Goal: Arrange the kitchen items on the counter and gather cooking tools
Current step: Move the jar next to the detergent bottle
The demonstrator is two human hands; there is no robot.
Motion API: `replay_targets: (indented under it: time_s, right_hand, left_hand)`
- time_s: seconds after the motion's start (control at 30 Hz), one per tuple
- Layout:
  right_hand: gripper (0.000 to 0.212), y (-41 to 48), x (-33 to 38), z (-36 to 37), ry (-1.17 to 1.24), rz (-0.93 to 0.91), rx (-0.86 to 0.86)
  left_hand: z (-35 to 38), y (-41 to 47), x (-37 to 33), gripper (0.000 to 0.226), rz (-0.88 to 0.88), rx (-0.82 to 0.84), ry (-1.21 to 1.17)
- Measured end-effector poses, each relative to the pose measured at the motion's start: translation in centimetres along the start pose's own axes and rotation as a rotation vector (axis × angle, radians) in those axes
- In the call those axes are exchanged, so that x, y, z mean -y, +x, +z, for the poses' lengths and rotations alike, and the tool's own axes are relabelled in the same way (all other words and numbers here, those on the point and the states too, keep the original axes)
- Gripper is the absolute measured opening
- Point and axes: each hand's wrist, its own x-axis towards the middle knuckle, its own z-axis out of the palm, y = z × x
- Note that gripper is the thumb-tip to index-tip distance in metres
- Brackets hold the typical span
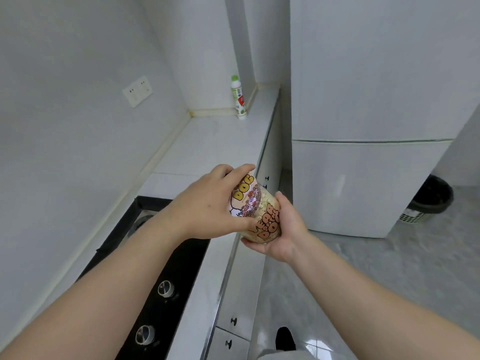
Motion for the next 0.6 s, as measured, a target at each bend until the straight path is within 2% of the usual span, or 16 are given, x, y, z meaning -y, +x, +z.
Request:
replay_targets:
  time_s: [0.33,0.6]
  right_hand:
    - [0.061,9.8,9.1,4.0,0.056,0.009,-0.051]
    - [0.059,17.6,16.2,6.5,0.030,0.038,-0.034]
  left_hand:
    - [-1.5,14.0,6.4,0.090,0.136,0.007,0.007]
    - [-1.5,23.4,10.3,0.089,0.069,0.013,-0.016]
